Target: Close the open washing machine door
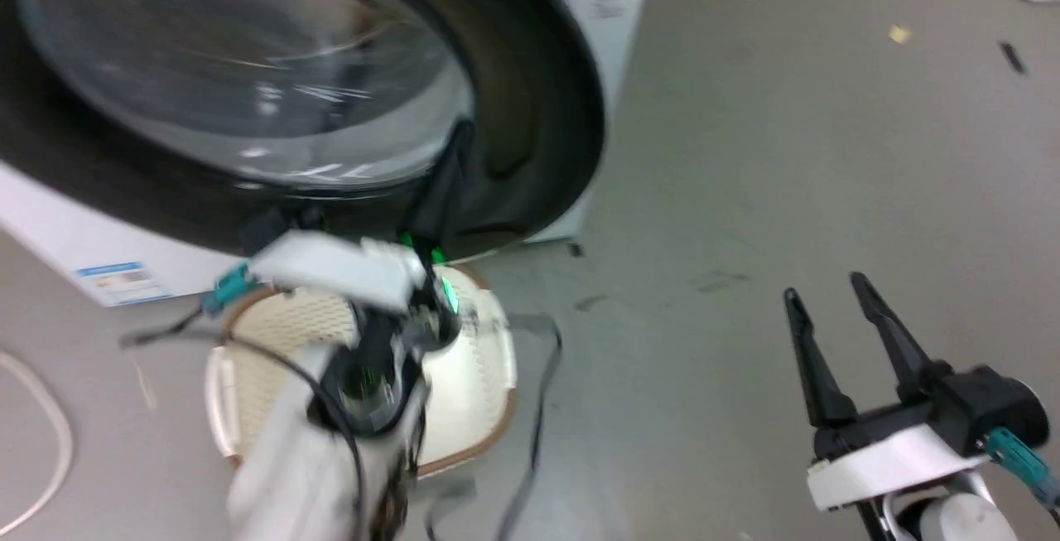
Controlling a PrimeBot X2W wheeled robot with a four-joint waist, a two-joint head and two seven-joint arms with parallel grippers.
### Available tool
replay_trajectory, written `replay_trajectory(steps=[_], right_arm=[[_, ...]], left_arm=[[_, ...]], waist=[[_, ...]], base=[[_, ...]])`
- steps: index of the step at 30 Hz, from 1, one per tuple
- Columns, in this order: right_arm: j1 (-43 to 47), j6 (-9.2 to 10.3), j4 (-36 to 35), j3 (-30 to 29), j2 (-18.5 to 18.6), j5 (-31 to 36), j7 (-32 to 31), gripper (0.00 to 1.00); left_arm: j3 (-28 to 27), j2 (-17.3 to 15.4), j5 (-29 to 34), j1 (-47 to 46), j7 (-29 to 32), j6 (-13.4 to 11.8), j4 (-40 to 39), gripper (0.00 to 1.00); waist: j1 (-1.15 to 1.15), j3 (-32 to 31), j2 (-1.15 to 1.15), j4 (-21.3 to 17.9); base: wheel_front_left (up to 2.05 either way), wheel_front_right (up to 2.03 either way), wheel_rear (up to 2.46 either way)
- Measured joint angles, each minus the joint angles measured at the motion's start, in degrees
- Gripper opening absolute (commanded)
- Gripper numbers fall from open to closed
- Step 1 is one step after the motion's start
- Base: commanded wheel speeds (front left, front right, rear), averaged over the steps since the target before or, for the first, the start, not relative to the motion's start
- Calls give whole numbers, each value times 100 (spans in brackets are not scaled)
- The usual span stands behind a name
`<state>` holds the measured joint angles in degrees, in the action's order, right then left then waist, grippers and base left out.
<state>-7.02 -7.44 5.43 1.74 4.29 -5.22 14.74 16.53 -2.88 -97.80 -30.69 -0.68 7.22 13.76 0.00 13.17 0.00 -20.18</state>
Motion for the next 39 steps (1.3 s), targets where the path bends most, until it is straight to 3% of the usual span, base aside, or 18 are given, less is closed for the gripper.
replay_trajectory(steps=[3, 7, 12, 18, 24, 33, 34, 35, 36, 37, 39], right_arm=[[142, 0, -70, -43, 73, 0, 0, 100], [337, 0, -134, 26, 177, 1, 0, 100], [452, 0, -237, 41, 232, 11, 0, 100], [572, 0, -278, 54, 249, 20, 0, 100], [665, 0, -261, 77, 243, 55, 0, 100], [714, 0, -225, 193, 326, 81, 0, 100], [710, 0, -229, 245, 361, 78, 0, 47], [698, 0, -243, 301, 409, 77, 0, 47], [666, 0, -260, 379, 471, 77, 0, 18], [607, 0, -275, 470, 563, 73, 0, 0], [407, 0, -278, 651, 762, 48, 0, 0]], left_arm=[[267, -226, 850, 577, -304, 1, -495, 100], [537, -781, 2095, 1273, -1106, 1, -848, 100], [126, -1257, 3731, 1912, -1402, 1, -968, 100], [-855, -1012, 6414, 2548, -1407, -343, -1438, 100], [-890, -859, 8328, 3029, -1407, -628, -1485, 100], [-765, -512, 8959, 3186, -1407, -730, -1308, 100], [-767, -497, 8991, 3183, -1407, -728, -1304, 100], [-762, -479, 9024, 3181, -1407, -727, -1304, 100], [-760, -459, 9055, 3172, -1407, -727, -1305, 100], [-754, -436, 9089, 3154, -1407, -727, -1307, 100], [-737, -380, 9143, 3084, -1407, -728, -1332, 100]], waist=[[0, -140, 0, 287], [0, -354, 0, 717], [0, -622, 0, 1243], [-1, -890, 0, 1745], [-1, -1048, 0, 2021], [0, -943, 0, 2316], [0, -901, 0, 2349], [0, -853, 0, 2378], [0, -798, 0, 2407], [1, -736, 0, 2437], [0, -592, 0, 2494]], base=[[0, 0, 0], [0, 0, 0], [0, 0, 0], [0, 0, 0], [0, 0, 0], [0, 0, 0], [0, 0, 0], [0, 0, 0], [0, 0, 0], [0, 0, 0], [0, 0, 0]])
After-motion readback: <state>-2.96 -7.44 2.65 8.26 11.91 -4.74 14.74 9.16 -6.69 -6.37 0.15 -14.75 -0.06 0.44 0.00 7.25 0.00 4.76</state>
